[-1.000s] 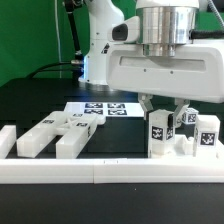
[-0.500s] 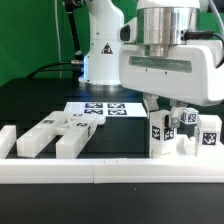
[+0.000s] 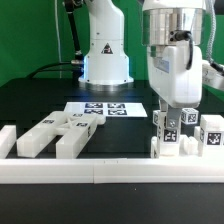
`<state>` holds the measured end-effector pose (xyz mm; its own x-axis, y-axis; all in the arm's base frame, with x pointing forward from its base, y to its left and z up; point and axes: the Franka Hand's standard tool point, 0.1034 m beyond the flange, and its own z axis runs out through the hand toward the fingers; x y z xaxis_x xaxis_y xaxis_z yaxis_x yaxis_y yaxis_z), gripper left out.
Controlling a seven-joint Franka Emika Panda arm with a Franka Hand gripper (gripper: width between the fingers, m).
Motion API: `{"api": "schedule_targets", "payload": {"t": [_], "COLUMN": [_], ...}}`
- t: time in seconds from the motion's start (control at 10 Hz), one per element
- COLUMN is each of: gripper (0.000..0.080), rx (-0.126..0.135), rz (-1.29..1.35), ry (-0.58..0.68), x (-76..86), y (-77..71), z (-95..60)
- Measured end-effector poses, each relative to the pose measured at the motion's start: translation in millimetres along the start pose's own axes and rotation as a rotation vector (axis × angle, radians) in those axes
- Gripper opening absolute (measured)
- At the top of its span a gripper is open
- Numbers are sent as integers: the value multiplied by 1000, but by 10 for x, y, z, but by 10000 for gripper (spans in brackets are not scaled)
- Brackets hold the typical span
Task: Assemble chair
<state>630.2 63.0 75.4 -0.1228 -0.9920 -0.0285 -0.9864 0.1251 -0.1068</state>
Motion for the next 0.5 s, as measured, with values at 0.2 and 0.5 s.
{"api": "schedule_targets", "payload": {"t": [0.2,0.5], "gripper": [290,290], "rx": [1,2], "rz": [96,188], "ry": [-2,-8], "x": [-4,3], "y": [-3,-5], "z": [2,4]}}
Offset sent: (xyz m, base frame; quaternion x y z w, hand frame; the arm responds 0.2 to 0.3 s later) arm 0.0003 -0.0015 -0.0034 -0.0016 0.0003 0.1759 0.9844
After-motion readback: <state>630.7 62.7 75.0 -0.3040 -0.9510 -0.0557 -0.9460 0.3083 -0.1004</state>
